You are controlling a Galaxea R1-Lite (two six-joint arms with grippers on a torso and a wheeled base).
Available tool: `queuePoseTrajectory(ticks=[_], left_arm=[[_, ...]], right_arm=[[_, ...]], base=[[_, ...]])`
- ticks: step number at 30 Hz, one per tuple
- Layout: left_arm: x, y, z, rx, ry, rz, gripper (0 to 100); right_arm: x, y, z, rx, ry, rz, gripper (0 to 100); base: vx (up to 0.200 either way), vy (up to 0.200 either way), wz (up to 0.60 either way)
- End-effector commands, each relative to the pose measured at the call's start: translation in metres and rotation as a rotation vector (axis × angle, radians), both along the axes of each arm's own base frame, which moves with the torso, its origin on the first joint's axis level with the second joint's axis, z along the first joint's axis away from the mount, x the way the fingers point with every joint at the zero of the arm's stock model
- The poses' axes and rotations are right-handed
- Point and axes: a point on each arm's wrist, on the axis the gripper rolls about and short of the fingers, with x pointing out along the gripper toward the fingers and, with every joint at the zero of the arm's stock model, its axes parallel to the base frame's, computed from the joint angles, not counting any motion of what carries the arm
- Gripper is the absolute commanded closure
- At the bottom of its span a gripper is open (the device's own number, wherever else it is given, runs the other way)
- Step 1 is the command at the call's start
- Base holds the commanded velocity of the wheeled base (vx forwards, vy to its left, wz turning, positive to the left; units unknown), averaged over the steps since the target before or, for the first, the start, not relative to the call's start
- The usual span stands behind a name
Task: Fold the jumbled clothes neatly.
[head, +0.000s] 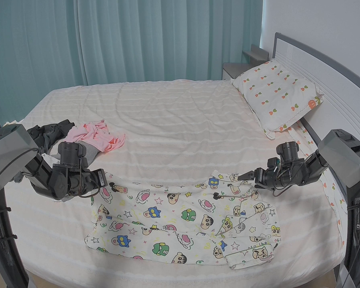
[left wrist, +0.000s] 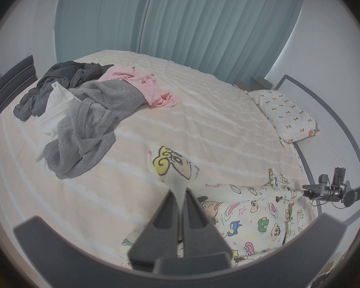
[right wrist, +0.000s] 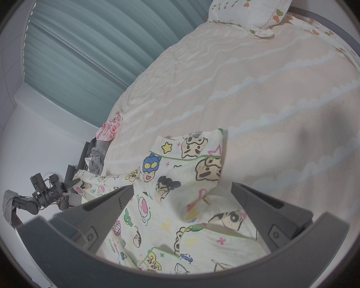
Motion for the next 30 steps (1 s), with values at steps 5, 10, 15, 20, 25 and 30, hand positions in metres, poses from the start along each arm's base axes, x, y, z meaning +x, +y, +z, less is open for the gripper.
queuePoseTrajectory(ticks=[5, 10, 15, 20, 25, 30], left_arm=[[0.001, -0.001, -0.007, 0.001, 0.006, -0.001, 100], [0.002, -0.001, -0.009, 0.001, -0.007, 0.003, 100], [0.002, -0.001, -0.009, 0.002, -0.006, 0.006, 100], [0.000, -0.001, -0.008, 0.001, -0.003, 0.007, 100], [-0.001, -0.001, -0.009, 0.001, 0.004, 0.007, 100], [-0.003, 0.000, -0.009, 0.001, 0.004, 0.007, 100]], right_arm=[[0.017, 0.022, -0.020, -0.002, -0.002, 0.047, 0], [0.019, 0.036, -0.023, -0.014, 0.018, 0.086, 0], [0.018, 0.043, -0.026, -0.020, 0.047, 0.099, 100], [0.021, 0.038, -0.024, -0.015, 0.045, 0.081, 100], [0.022, 0.027, -0.023, -0.018, 0.048, 0.053, 100], [0.013, 0.019, -0.019, -0.015, 0.070, 0.045, 100]], base=[[0.000, 0.000, 0.00], [0.000, 0.000, 0.00], [0.000, 0.000, 0.00], [0.000, 0.000, 0.00], [0.000, 0.000, 0.00], [0.000, 0.000, 0.00]])
